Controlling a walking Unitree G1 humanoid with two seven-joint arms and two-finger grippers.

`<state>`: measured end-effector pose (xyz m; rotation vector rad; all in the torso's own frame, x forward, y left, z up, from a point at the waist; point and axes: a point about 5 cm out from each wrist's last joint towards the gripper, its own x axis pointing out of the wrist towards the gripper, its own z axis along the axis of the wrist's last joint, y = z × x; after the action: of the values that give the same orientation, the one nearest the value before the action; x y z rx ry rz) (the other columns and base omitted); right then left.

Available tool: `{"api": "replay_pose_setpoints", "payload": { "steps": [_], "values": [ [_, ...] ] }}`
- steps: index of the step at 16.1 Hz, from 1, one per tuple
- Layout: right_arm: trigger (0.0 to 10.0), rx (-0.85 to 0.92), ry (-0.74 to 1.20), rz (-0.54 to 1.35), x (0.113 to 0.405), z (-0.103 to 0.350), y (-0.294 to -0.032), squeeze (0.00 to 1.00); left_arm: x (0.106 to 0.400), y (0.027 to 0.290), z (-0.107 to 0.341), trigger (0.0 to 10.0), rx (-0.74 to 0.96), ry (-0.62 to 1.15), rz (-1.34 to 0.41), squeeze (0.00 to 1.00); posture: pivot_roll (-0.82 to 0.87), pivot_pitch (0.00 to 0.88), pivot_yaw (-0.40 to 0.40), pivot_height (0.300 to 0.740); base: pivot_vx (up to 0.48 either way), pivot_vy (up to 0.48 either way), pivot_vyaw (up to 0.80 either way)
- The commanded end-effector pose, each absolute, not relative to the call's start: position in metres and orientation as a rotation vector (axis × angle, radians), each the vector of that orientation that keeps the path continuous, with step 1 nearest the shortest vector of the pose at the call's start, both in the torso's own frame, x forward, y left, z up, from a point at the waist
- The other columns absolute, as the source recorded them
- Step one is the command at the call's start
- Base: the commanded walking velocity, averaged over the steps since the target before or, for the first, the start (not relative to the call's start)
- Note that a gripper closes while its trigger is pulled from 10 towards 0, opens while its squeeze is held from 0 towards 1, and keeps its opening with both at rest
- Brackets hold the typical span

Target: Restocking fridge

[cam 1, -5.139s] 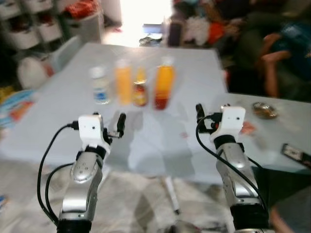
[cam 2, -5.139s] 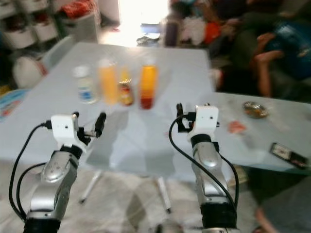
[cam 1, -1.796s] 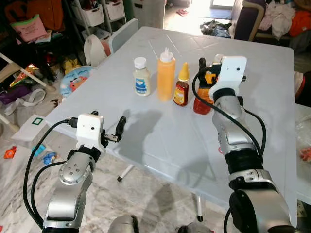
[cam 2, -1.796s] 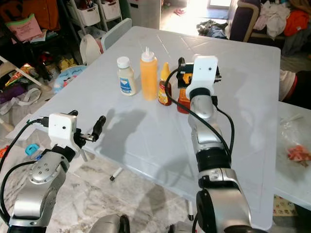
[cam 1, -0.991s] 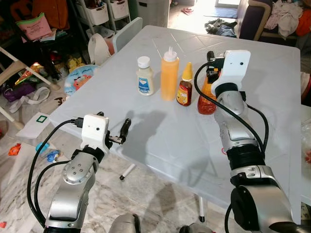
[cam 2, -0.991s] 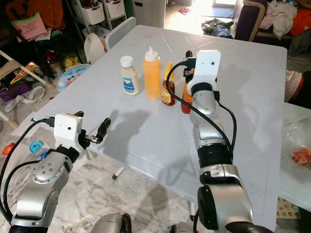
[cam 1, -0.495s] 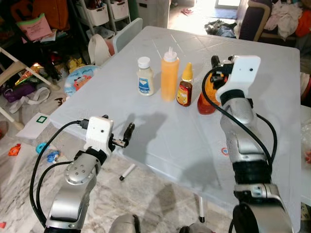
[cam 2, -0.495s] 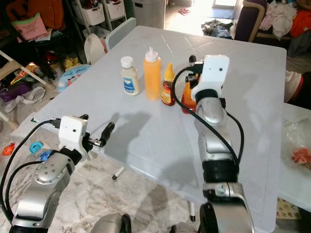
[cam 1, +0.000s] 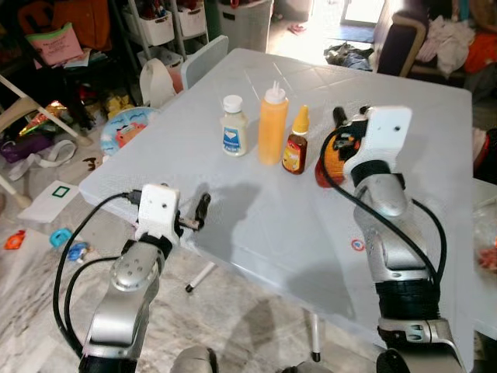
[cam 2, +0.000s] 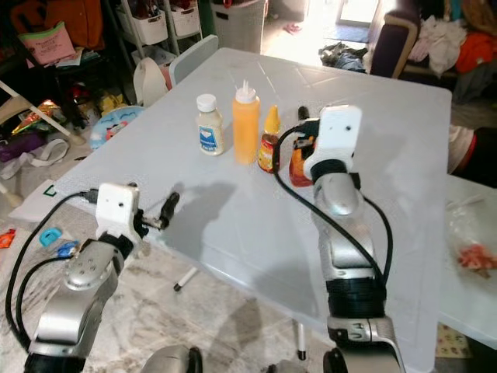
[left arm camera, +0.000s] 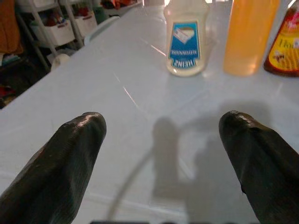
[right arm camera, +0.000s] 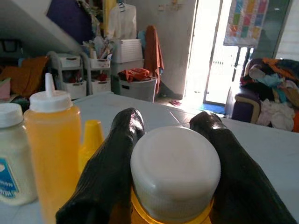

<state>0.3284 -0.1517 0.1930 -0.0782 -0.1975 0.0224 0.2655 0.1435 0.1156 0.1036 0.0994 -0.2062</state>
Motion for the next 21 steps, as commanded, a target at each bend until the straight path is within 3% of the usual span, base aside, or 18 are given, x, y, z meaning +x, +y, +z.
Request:
{"api": "replay_pose_setpoints", "payload": {
  "steps": [1, 2, 3, 11, 21],
  "values": [
    [2.9, -0.098, -0.184, 0.050, 0.324, 0.188, -0.147, 0.00, 0.270, 0.149, 0.115, 10.0, 0.098, 0.097, -0.160, 0.00, 0.04, 0.000, -0.001, 0.740, 0.000, 0.000, 0.00],
    [8.4, -0.145, -0.221, 0.067, 0.321, 0.191, -0.144, 0.00, 0.273, 0.148, 0.115, 10.0, 0.074, 0.096, -0.129, 0.00, 0.03, 0.000, -0.006, 0.740, 0.000, 0.000, 0.00],
    [10.0, -0.160, -0.230, 0.068, 0.320, 0.192, -0.144, 0.00, 0.273, 0.147, 0.115, 10.0, 0.068, 0.094, -0.126, 0.00, 0.03, 0.000, -0.009, 0.740, 0.000, 0.000, 0.00],
    [10.0, -0.176, -0.256, 0.087, 0.321, 0.196, -0.144, 0.00, 0.282, 0.139, 0.113, 10.0, 0.037, 0.079, -0.073, 0.00, 0.01, 0.000, -0.038, 0.740, 0.000, 0.000, 0.00],
    [10.0, -0.139, -0.226, 0.094, 0.322, 0.191, -0.142, 0.00, 0.283, 0.139, 0.111, 10.0, 0.043, 0.075, -0.073, 0.00, 0.00, 0.000, -0.040, 0.740, -0.279, 0.000, 0.00]
  ]
}}
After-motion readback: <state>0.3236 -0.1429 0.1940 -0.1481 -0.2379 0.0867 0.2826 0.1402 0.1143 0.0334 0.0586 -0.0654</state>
